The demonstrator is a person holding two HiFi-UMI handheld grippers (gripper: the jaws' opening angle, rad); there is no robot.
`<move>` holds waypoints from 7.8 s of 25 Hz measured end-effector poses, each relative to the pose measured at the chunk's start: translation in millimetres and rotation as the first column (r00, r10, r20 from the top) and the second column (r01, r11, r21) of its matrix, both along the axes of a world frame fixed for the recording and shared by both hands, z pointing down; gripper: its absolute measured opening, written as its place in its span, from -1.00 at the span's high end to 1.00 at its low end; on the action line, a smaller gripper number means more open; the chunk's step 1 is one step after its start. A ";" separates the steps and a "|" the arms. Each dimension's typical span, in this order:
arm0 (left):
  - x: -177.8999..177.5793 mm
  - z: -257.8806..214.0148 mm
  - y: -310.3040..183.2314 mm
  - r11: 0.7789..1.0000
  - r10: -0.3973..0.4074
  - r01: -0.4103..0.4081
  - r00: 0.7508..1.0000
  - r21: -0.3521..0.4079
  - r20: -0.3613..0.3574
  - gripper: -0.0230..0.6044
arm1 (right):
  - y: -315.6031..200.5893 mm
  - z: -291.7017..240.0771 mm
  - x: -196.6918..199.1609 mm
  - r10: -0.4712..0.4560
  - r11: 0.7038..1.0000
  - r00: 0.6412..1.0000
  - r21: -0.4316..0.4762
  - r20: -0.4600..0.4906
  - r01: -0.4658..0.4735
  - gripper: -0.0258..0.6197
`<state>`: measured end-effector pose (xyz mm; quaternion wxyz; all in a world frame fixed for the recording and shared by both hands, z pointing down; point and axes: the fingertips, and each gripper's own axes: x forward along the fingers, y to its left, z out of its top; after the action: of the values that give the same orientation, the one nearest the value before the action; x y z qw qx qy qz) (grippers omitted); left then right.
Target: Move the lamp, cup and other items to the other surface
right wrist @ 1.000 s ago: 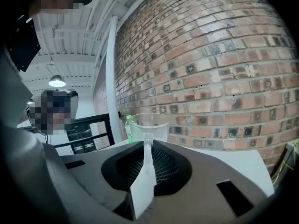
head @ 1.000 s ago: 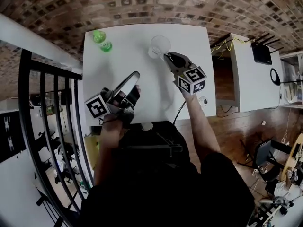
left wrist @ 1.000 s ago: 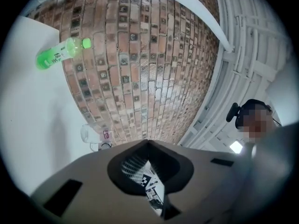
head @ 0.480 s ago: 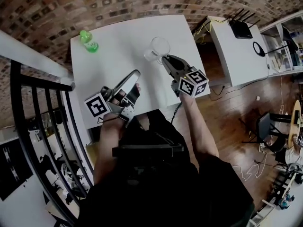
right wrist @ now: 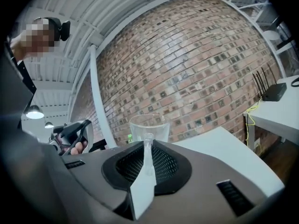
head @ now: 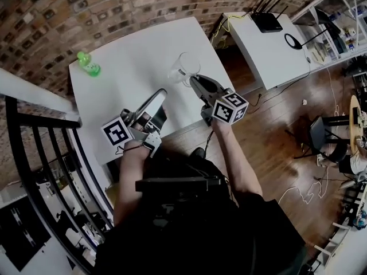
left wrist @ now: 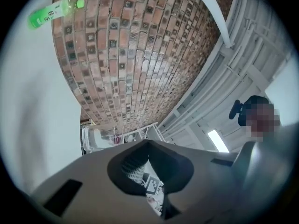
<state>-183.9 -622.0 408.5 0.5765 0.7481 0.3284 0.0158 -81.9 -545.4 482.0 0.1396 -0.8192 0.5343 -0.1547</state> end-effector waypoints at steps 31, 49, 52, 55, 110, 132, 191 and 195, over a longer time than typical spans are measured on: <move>28.5 -16.1 412.0 0.940 0.333 -0.330 0.943 0.081 -0.015 0.92 | 441.3 -32.2 1.6 0.322 0.927 0.945 0.185 0.055 -0.327 0.73; 43.5 -20.7 573.7 0.816 0.569 -0.564 0.822 0.126 -0.003 0.92 | 615.1 -28.3 -12.6 0.550 0.800 0.830 0.228 0.090 -0.555 0.73; 52.6 -15.9 590.8 0.784 0.614 -0.608 0.789 0.126 -0.007 0.92 | 631.9 -26.7 -9.9 0.592 0.770 0.801 0.229 0.093 -0.596 0.73; 65.6 -9.3 605.4 0.749 0.657 -0.652 0.753 0.121 -0.013 0.92 | 644.5 -25.6 -4.6 0.630 0.741 0.771 0.223 0.094 -0.633 0.73; 305.3 -5.4 860.2 0.717 0.693 -0.692 0.720 0.086 0.023 0.92 | 899.1 -28.7 226.3 0.674 0.697 0.729 0.226 0.119 -0.681 0.73; 363.6 -2.8 903.3 0.777 0.625 -0.624 0.780 0.082 0.022 0.92 | 929.0 -26.8 290.5 0.607 0.764 0.789 0.204 0.093 -0.612 0.73; 753.5 46.7 907.2 0.898 0.434 -0.440 0.887 -0.001 0.158 0.92 | 910.1 92.7 722.4 0.404 0.913 0.895 -0.025 0.187 -0.407 0.73; 766.9 54.3 895.4 0.919 0.388 -0.395 0.905 0.003 0.174 0.92 | 894.5 112.7 741.0 0.358 0.933 0.913 -0.052 0.194 -0.355 0.73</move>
<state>582.9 273.4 462.9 0.5733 0.6736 0.4209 0.2011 659.1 349.1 594.7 0.2122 -0.8842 0.3579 -0.2123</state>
